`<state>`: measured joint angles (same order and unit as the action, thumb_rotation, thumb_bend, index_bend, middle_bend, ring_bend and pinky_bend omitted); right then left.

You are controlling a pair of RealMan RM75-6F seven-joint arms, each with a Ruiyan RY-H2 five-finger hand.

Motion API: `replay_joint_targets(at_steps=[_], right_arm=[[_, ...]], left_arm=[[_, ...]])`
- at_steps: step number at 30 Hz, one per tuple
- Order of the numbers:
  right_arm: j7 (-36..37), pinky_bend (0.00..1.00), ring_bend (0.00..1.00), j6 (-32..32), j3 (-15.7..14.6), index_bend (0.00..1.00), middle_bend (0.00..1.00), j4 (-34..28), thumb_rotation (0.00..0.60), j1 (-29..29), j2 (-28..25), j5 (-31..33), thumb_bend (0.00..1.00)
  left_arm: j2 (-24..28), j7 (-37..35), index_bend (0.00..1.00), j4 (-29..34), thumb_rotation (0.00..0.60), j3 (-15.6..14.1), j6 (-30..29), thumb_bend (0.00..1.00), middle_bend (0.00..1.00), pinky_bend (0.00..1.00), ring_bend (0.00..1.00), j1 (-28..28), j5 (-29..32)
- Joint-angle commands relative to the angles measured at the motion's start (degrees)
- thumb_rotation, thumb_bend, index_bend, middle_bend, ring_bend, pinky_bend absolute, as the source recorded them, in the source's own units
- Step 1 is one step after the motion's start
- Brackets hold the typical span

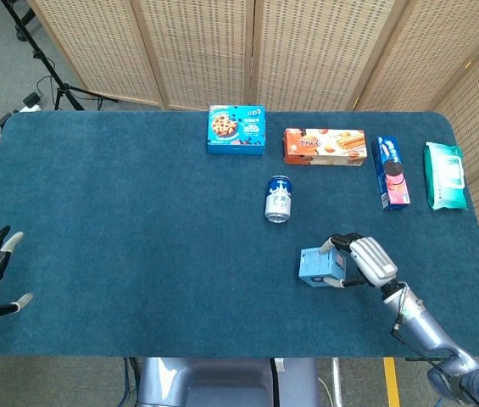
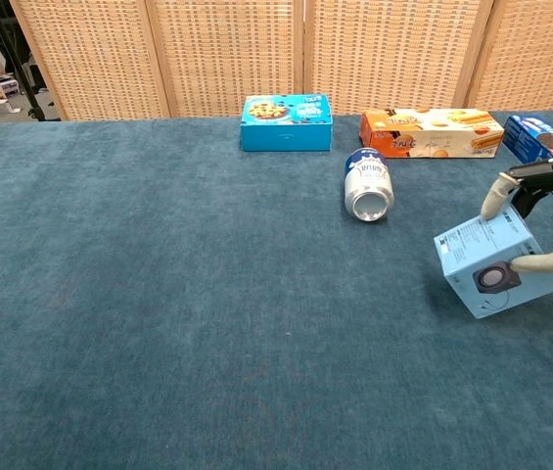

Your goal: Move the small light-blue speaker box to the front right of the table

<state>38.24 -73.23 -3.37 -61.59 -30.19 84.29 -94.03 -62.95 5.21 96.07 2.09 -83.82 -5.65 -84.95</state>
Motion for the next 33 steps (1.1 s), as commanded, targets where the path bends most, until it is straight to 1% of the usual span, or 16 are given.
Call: replay_joint_targets(at_steps=[1, 3, 5, 8, 12, 14, 16, 17, 18, 20, 21, 23, 25, 28, 30, 33], right_arm=[[1.9, 0.29, 0.18, -1.2, -1.3, 0.26, 0.25, 1.6, 0.600, 0.5, -0.2, -2.0, 0.48], [3.3, 0.17, 0.03, -1.6, -2.5, 0.13, 0.06, 2.4, 0.600, 0.6, -0.8, -3.4, 0.43], [6.8, 0.10, 0.00, -2.3, -4.8, 0.06, 0.00, 2.0, 0.600, 1.0, -3.2, -5.5, 0.40], [7.6, 0.08, 0.00, -4.7, -5.2, 0.04, 0.00, 2.9, 0.600, 1.8, -4.7, -6.5, 0.39], [5.8, 0.08, 0.00, -6.9, -5.3, 0.03, 0.00, 3.0, 0.600, 2.7, -6.2, -7.2, 0.38], [2.4, 0.07, 0.00, -8.5, -5.2, 0.01, 0.00, 1.8, 0.600, 3.0, -8.2, -8.0, 0.35], [-1.1, 0.06, 0.00, -8.7, -5.1, 0.00, 0.00, 0.2, 0.600, 2.8, -10.1, -8.5, 0.27], [-4.8, 0.06, 0.00, -8.2, -5.0, 0.00, 0.00, -1.6, 0.600, 2.5, -11.7, -8.9, 0.20], [-8.1, 0.06, 0.00, -7.3, -4.9, 0.00, 0.00, -3.2, 0.600, 2.1, -12.9, -8.9, 0.12], [-15.0, 0.06, 0.00, -3.5, -4.8, 0.00, 0.00, -7.8, 0.600, 1.1, -15.5, -8.2, 0.02], [-18.0, 0.06, 0.00, -1.5, -4.7, 0.00, 0.00, -10.1, 0.600, 0.6, -16.5, -7.7, 0.00], [-24.2, 0.06, 0.00, 3.4, -4.4, 0.00, 0.00, -15.8, 0.600, -0.5, -18.7, -5.9, 0.00], [-28.6, 0.06, 0.00, 6.4, -3.7, 0.00, 0.00, -19.8, 0.600, -1.2, -19.8, -4.0, 0.00], [-34.5, 0.06, 0.00, 10.1, -2.3, 0.00, 0.00, -24.3, 0.600, -2.2, -20.6, -1.2, 0.00], [-37.0, 0.06, 0.00, 11.7, -1.7, 0.00, 0.00, -25.7, 0.600, -2.7, -20.8, 0.2, 0.00], [-44.4, 0.06, 0.00, 17.2, 0.1, 0.00, 0.00, -28.7, 0.600, -4.6, -20.9, 4.5, 0.00]], left_arm=[[0.0, 0.0, 0.00, 0.0, 0.600, 0.0, 0.0, 0.00, 0.00, 0.00, 0.00, 0.0, 0.0], [0.0, 0.0, 0.00, 0.0, 0.600, 0.0, -0.1, 0.00, 0.00, 0.00, 0.00, 0.0, -0.1], [0.1, -0.1, 0.00, 0.2, 0.600, -0.1, -0.4, 0.00, 0.00, 0.00, 0.00, 0.1, -0.4], [0.2, -0.2, 0.00, 0.4, 0.600, -0.2, -0.8, 0.00, 0.00, 0.00, 0.00, 0.3, -0.7], [0.3, -0.3, 0.00, 0.5, 0.600, -0.3, -1.1, 0.00, 0.00, 0.00, 0.00, 0.4, -1.2], [0.3, -0.2, 0.00, 0.6, 0.600, -0.5, -1.3, 0.00, 0.00, 0.00, 0.00, 0.5, -1.5], [0.3, -0.2, 0.00, 0.7, 0.600, -0.5, -1.4, 0.00, 0.00, 0.00, 0.00, 0.5, -1.7], [0.3, -0.1, 0.00, 0.7, 0.600, -0.5, -1.4, 0.00, 0.00, 0.00, 0.00, 0.5, -1.7], [0.3, -0.2, 0.00, 0.7, 0.600, -0.5, -1.5, 0.00, 0.00, 0.00, 0.00, 0.5, -1.8], [0.3, -0.1, 0.00, 0.6, 0.600, -0.6, -1.5, 0.00, 0.00, 0.00, 0.00, 0.5, -1.9], [0.3, -0.1, 0.00, 0.6, 0.600, -0.6, -1.5, 0.00, 0.00, 0.00, 0.00, 0.5, -2.0], [0.3, -0.1, 0.00, 0.6, 0.600, -0.6, -1.5, 0.00, 0.00, 0.00, 0.00, 0.6, -2.0], [0.2, -0.1, 0.00, 0.6, 0.600, -0.6, -1.5, 0.00, 0.00, 0.00, 0.00, 0.6, -1.9], [0.2, -0.2, 0.00, 0.5, 0.600, -0.6, -1.3, 0.00, 0.00, 0.00, 0.00, 0.5, -1.8], [0.3, -0.3, 0.00, 0.5, 0.600, -0.6, -1.3, 0.00, 0.00, 0.00, 0.00, 0.5, -1.7], [0.3, -0.5, 0.00, 0.3, 0.600, -0.5, -1.2, 0.00, 0.00, 0.00, 0.00, 0.5, -1.5]])
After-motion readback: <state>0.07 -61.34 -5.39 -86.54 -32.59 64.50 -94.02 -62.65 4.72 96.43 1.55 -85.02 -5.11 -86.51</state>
